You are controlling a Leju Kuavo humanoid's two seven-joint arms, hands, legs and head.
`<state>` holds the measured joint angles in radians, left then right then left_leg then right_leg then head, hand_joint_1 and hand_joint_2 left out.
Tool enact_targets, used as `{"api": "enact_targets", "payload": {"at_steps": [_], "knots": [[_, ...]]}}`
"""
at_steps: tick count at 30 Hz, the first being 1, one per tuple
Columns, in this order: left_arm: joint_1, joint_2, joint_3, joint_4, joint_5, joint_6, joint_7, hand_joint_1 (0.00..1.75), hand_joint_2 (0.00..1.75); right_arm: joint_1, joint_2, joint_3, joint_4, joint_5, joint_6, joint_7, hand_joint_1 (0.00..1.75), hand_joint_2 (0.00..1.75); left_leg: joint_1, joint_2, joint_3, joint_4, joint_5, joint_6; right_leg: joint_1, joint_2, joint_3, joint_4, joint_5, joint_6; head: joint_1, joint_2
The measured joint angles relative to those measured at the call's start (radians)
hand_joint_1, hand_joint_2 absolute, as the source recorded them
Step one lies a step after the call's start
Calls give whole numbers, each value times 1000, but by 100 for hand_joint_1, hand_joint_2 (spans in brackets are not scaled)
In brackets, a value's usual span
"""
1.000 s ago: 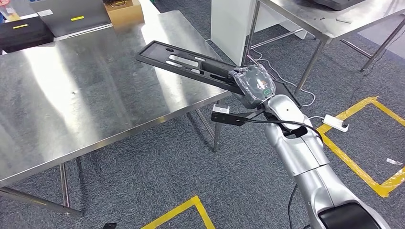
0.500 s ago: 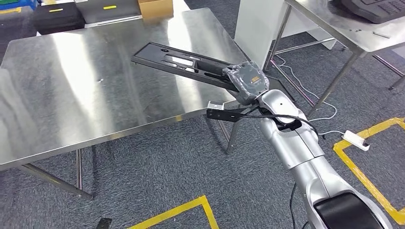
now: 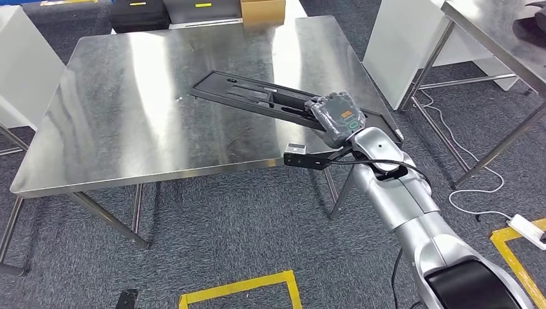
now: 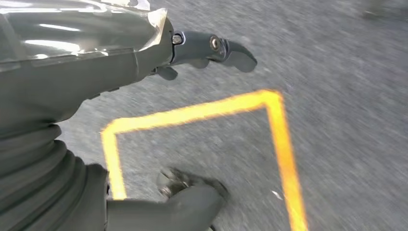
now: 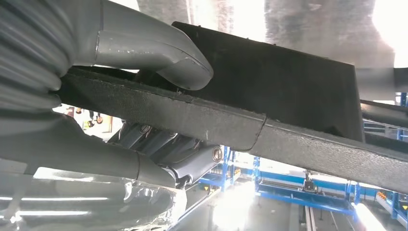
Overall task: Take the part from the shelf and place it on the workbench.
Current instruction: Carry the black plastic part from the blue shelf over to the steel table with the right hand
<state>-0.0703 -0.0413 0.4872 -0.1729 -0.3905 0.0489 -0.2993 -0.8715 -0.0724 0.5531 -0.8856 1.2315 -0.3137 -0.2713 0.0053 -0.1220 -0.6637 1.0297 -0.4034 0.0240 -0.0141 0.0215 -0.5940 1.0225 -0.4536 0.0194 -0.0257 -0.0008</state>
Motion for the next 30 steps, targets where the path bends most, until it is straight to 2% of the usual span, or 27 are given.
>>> {"api": "enact_targets", "payload": {"at_steps": [2, 3, 4, 5, 6, 7, 8, 10, 11, 12, 15, 16, 19, 20, 21, 23, 24, 25, 26, 27, 29, 30], "knots": [[5, -3, 7, 0, 2, -7, -31, 0, 175, -5, 2, 0, 17, -1, -15, -9, 168, 175, 0, 47, -25, 54, -36, -12, -6, -13, 6, -6, 2, -15, -7, 0], [5, -5, 10, 0, 2, -9, -33, 0, 175, -8, 2, 0, 28, -2, -21, -14, 168, 175, 1, 78, -52, 111, -67, -18, -5, -18, 7, -6, 2, -21, -10, 0], [5, -6, 14, 0, 4, -13, -35, 0, 175, -10, 3, 0, 41, -2, -26, -19, 168, 175, 4, 97, -85, 180, -98, -23, -4, -24, 8, -6, 1, -25, -14, 0], [5, -7, 18, 0, 7, -21, -36, 0, 175, -12, 4, 1, 56, -3, -30, -23, 168, 175, 8, 107, -114, 239, -118, -27, -3, -30, 8, -6, 0, -26, -14, 0], [6, -8, 22, 0, 10, -29, -36, 0, 175, -12, 4, 1, 70, -4, -32, -27, 168, 175, 10, 111, -131, 270, -123, -30, -2, -35, 8, -6, -1, -27, -14, 0], [6, -10, 26, 0, 12, -36, -35, 0, 175, -12, 4, 2, 83, -6, -36, -29, 168, 175, 12, 113, -130, 264, -109, -31, -2, -40, 9, -6, -2, -27, -14, 0], [6, -10, 30, 0, 14, -42, -34, 0, 175, -13, 5, 2, 96, -10, -41, -33, 168, 175, 14, 116, -106, 215, -79, -31, -2, -43, 11, -6, -3, -26, -14, 0], [6, -10, 36, 0, 15, -48, -32, 0, 175, -19, 7, 3, 116, -18, -54, -39, 168, 175, 12, 127, -32, 77, -23, -25, 2, -47, 14, -5, -8, -19, -14, 0], [5, -11, 37, 0, 16, -51, -31, 0, 175, -25, 8, 3, 125, -20, -59, -41, 168, 175, 10, 131, -3, 27, -10, -21, 5, -49, 15, -4, -11, -16, -13, 0], [5, -12, 39, 0, 16, -53, -31, 0, 175, -30, 9, 3, 134, -22, -63, -41, 168, 175, 8, 133, 11, 2, -7, -19, 12, -50, 15, -4, -14, -14, -13, 0], [6, -15, 44, 0, 18, -58, -27, 0, 175, -41, 10, 4, 159, -25, -66, -42, 168, 175, 2, 128, 17, -6, -6, -16, 22, -52, 18, -9, -15, -12, -11, 0], [6, -15, 47, 0, 17, -58, -25, 0, 175, -43, 11, 4, 166, -27, -67, -43, 168, 175, -2, 125, 16, -6, -7, -11, 18, -55, 20, -15, -12, -7, -11, 0], [7, -16, 53, 0, 10, -51, -16, 0, 175, -50, 18, 8, 184, -31, -72, -44, 168, 175, 1, 116, 23, -21, -5, 16, 11, -60, 26, -26, -12, 14, -11, 0], [7, -16, 54, 0, 8, -48, -14, 0, 175, -54, 19, 9, 189, -32, -75, -45, 168, 175, 6, 113, 28, -29, -1, 23, 11, -54, 18, -7, -24, 15, -10, 0], [6, -17, 54, 0, 5, -47, -13, 0, 175, -57, 19, 10, 194, -33, -79, -47, 168, 175, 10, 109, 32, -34, 2, 28, 11, -45, -2, 35, -45, 13, -8, 0], [5, -18, 55, 0, 2, -44, -10, 0, 175, -61, 20, 14, 206, -33, -83, -51, 168, 175, 9, 96, 32, -35, 4, 31, 7, -33, -66, 171, -99, 5, -6, 0], [5, -18, 55, 0, 1, -42, -9, 0, 175, -60, 20, 16, 213, -33, -84, -52, 168, 175, 9, 87, 32, -35, 4, 31, 6, -31, -97, 234, -119, 6, -6, 0], [5, -19, 55, 0, 0, -39, -7, 0, 175, -59, 20, 18, 220, -33, -84, -53, 168, 175, 9, 76, 32, -35, 4, 31, 5, -30, -115, 268, -124, 10, -5, 0], [6, -19, 55, 0, 0, -36, -5, 0, 175, -58, 20, 21, 226, -33, -85, -53, 168, 175, 10, 64, 33, -34, 4, 30, 3, -28, -115, 263, -113, 17, -4, 0], [6, -20, 56, 0, 0, -32, -2, 0, 175, -59, 21, 23, 231, -33, -85, -54, 168, 175, 10, 51, 33, -33, 5, 29, 0, -22, -96, 216, -87, 26, -4, 0], [5, -20, 57, 0, 0, -26, 3, 0, 175, -65, 24, 27, 240, -33, -85, -54, 168, 175, 9, 28, 29, -24, 3, 21, -10, 18, -33, 74, -28, 40, -3, 0], [5, -20, 58, 0, 0, -23, 6, 0, 175, -69, 27, 29, 244, -33, -85, -54, 168, 175, 8, 18, 24, -20, 2, 15, -13, 36, -9, 22, -10, 40, -3, 0]]}}
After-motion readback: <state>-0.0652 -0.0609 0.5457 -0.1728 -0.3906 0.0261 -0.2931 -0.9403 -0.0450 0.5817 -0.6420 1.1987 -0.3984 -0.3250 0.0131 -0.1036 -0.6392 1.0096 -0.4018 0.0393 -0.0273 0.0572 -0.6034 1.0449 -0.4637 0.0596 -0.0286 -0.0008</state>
